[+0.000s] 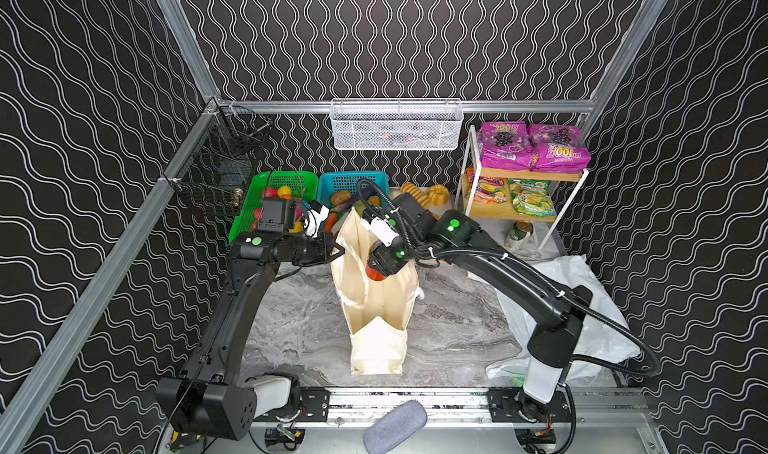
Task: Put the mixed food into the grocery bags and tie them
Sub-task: 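Lift the red cola can with the right gripper and carry it over the tote bag, then lower the cola can into the tote bag and open the right gripper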
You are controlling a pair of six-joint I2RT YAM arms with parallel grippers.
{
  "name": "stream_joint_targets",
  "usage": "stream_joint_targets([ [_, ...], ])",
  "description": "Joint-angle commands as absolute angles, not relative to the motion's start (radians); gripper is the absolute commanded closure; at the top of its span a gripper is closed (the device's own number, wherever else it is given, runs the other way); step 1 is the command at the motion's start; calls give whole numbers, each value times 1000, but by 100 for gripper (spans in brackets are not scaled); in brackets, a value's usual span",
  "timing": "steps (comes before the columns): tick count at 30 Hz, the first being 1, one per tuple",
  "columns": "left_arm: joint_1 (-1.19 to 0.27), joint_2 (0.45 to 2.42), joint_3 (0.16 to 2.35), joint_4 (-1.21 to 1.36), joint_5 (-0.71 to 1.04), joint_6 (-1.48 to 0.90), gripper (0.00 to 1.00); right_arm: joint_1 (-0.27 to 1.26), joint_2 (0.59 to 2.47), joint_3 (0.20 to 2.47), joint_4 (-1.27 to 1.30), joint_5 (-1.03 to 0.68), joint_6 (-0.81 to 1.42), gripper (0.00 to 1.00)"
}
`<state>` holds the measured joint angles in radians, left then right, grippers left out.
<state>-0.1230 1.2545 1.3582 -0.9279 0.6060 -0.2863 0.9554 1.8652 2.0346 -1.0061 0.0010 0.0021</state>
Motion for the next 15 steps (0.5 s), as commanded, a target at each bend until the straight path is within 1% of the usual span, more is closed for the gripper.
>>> stream_joint_targets([
  [1,-128,1257,1356,-896,618,-314,100,966,1924,2035,-924,43,-16,50],
  [5,-135,1248,1348,-890,606,-326,100,969,1967,2013,-852,79,8,50],
  [9,-134,1242,1355,-901,590,-325,100,966,2041,2042,-868,144,22,50],
  [12,-135,1244,1370,-933,552,-309,100,955,2073,2020,-872,177,34,50],
  [15,-135,1247,1387,-976,506,-293,100,945,2063,1956,-830,207,52,49],
])
